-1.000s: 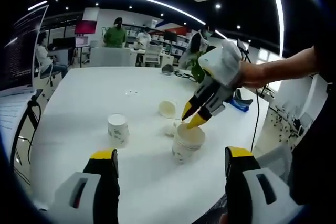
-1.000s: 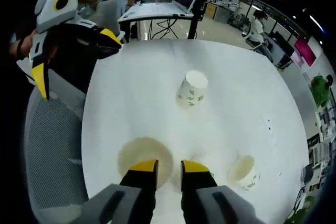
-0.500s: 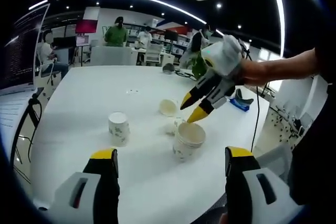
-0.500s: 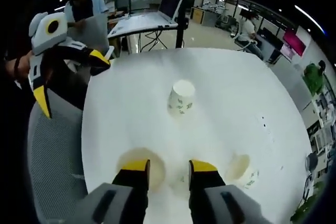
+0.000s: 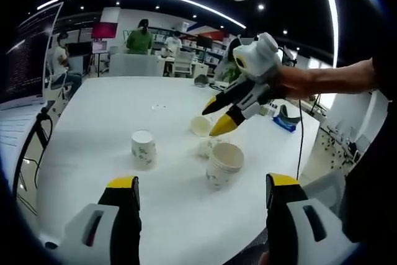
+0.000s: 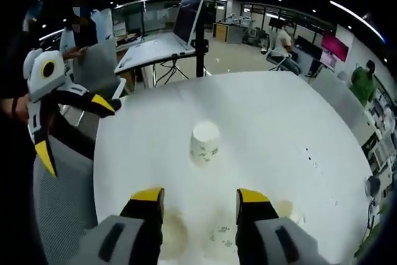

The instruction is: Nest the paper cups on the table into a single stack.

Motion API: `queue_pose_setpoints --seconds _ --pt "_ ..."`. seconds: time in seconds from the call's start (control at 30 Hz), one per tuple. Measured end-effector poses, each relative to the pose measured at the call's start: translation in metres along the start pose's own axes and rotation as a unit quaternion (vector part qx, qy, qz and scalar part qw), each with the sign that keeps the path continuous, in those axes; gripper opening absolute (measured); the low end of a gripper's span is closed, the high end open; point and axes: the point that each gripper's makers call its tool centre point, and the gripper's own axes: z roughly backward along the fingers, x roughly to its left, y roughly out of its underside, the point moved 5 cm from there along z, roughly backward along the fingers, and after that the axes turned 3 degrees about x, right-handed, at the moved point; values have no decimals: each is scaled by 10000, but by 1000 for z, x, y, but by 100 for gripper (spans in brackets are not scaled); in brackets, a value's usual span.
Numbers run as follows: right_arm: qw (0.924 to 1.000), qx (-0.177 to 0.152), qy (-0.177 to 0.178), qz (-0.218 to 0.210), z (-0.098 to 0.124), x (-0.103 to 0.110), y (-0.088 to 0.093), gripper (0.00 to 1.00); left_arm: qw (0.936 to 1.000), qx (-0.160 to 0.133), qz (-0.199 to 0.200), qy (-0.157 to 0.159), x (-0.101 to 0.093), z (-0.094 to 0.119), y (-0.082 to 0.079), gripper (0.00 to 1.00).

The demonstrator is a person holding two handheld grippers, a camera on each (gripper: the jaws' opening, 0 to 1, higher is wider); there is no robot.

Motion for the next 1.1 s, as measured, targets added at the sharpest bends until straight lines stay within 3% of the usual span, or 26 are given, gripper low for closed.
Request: queue_pose_setpoints --seconds 0.3,0.53,0.7,0.9,0.93,1.1 --pt "10000 1 -61 -48 -28 -1 -19 46 10000 -17 38 -65 5 6 2 82" --pt "9994 -87 -50 -346 -51 -9 -38 46 9999 -34 105 -115 7 10 4 82" --pt "9994 -39 -68 -340 -62 -1 -40 47 9998 -56 155 -150 9 13 6 82" --pt "9989 5 -9 -474 -87 -10 -48 47 9993 -77 250 -248 14 20 10 82" --pt "9987 7 -9 -505 -81 -6 -48 47 9993 -77 263 -265 14 22 11 82" --pt "9955 -24 7 -942 -94 -9 -53 48 9989 -88 341 -322 15 26 14 82"
